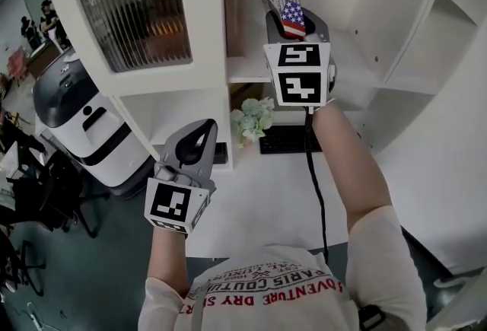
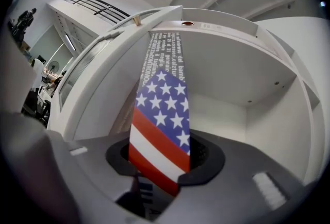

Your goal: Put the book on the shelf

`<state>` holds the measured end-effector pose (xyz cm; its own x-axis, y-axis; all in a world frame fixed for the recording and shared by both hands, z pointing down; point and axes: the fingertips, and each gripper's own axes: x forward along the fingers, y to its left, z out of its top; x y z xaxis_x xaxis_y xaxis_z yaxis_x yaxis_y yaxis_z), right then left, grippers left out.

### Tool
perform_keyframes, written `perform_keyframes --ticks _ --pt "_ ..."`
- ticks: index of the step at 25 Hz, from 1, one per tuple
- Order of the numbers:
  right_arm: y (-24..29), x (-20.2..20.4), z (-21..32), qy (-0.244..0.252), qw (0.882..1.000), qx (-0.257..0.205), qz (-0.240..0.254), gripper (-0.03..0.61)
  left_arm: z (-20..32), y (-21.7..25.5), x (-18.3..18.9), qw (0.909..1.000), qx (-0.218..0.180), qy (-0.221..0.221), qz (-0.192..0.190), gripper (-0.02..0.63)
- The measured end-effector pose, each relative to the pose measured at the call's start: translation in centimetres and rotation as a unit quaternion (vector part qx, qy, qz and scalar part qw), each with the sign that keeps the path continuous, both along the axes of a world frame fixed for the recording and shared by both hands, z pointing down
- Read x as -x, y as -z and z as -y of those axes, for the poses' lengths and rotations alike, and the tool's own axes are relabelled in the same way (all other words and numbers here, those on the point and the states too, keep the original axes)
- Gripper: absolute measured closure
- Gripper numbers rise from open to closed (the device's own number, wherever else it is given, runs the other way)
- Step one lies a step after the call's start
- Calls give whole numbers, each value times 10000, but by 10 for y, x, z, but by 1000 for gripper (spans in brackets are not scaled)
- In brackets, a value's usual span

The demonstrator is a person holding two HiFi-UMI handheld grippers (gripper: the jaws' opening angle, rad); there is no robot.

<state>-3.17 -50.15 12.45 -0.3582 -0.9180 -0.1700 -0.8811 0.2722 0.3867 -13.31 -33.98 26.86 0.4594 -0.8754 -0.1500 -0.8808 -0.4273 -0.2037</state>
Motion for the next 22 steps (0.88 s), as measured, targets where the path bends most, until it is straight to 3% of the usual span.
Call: perform_keyframes --ticks 14,22 --pt "-5 24 51 385 9987 57 -316 389 42 -3 -1 9999 92 43 7 611" --pt "-7 30 74 639 9963 354 -462 356 51 -7 -1 9998 144 95 -19 611"
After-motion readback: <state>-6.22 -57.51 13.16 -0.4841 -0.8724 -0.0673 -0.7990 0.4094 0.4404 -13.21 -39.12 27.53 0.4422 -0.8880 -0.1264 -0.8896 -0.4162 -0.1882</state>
